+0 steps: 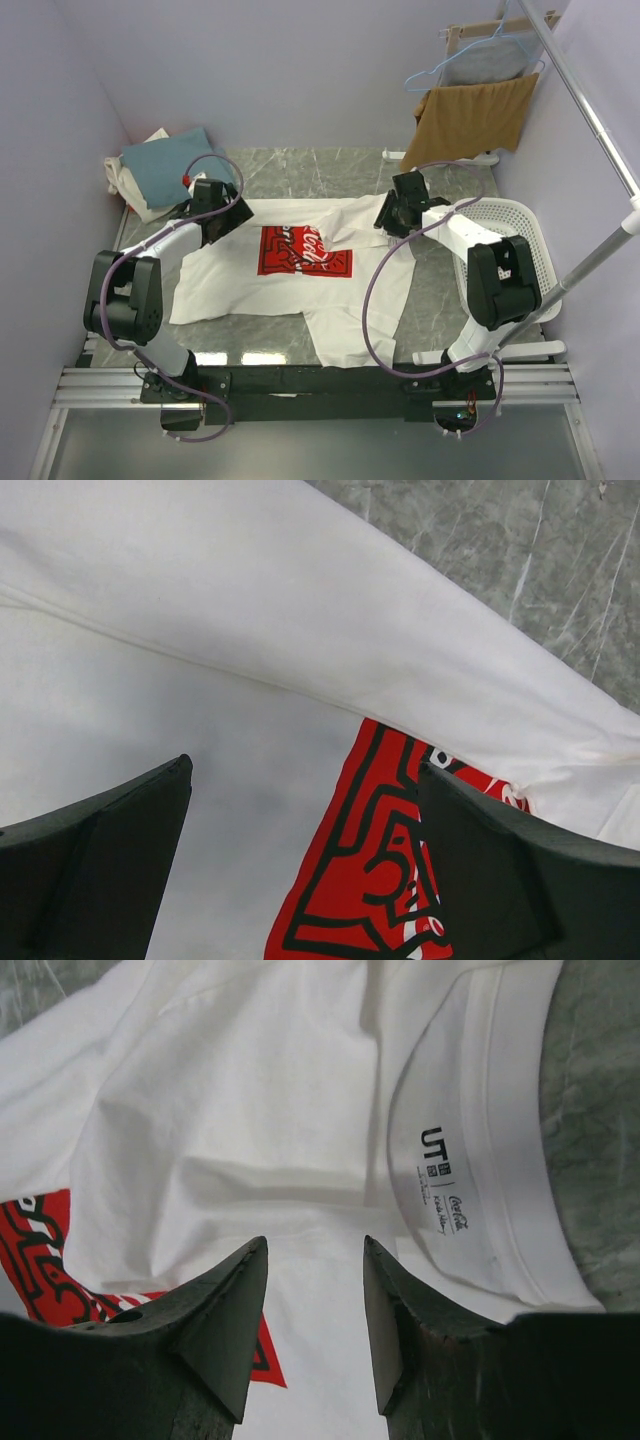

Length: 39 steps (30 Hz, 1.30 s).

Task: Fold and stack the t-shirts
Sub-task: Grap the side of the flattened tshirt closest away from the robot with both arms

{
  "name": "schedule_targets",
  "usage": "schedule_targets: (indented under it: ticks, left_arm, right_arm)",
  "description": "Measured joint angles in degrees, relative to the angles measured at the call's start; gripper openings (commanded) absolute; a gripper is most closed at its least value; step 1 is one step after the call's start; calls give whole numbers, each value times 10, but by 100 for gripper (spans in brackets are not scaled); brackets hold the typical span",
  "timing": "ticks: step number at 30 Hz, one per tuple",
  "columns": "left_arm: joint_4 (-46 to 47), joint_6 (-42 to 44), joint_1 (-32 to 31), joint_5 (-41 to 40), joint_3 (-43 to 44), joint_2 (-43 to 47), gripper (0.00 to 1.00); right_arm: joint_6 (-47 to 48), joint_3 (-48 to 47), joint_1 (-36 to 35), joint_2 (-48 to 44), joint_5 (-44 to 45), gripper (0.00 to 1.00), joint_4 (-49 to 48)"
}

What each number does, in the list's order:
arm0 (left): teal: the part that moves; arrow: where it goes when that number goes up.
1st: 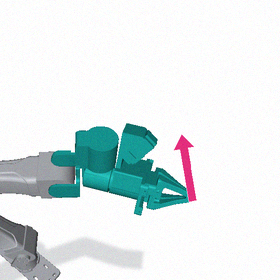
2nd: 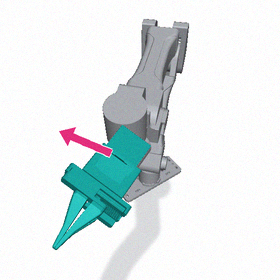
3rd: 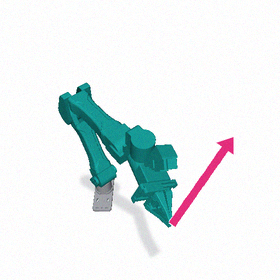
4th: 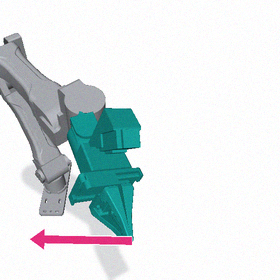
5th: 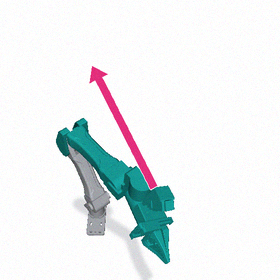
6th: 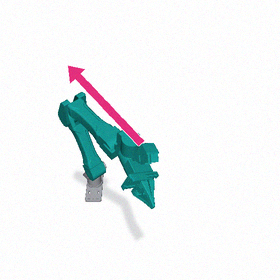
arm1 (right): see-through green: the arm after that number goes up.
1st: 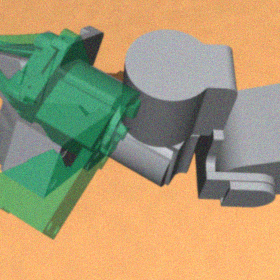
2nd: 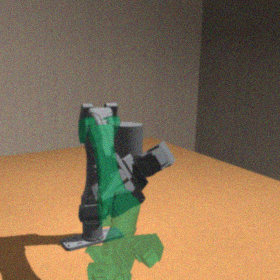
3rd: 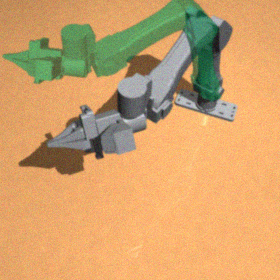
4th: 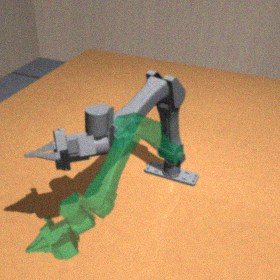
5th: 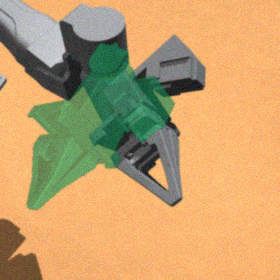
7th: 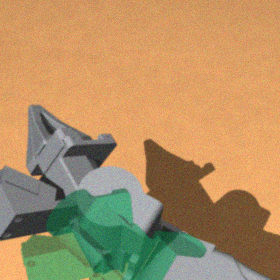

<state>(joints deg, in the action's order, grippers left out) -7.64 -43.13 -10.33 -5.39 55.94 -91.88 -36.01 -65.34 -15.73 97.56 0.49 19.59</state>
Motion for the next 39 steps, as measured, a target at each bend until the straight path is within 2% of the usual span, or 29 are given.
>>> schedule_targets:
  ticks: [6,11,15,19,23,27,32,37,39]
  left_arm:
    - [4,0,0,19,0,0,99]
    - [25,2,-8,77,0,-5,98]
    - [39,6,-42,127,7,-22,96]
    - [69,2,-103,159,13,-43,95]
    - [111,-21,-170,161,12,-55,89]
    - [191,-47,-216,153,-2,-64,84]
    - [274,-63,-243,127,-4,-115,81]
    - [298,-63,-257,101,-4,-141,82]
    - [303,-63,-262,91,-4,-141,78]
  right_arm:
    - [-5,10,0,1,-31,50,-6]
    - [-6,12,0,5,-31,52,-12]
    - [-4,12,1,13,-13,54,-12]
    - [-1,22,8,17,-6,54,-15]
    - [3,36,22,18,-5,54,-20]
    - [9,43,36,18,-7,54,-23]
    - [15,51,50,18,-17,55,-31]
    - [20,55,59,18,-30,55,-38]
    - [22,55,60,18,-34,54,-39]
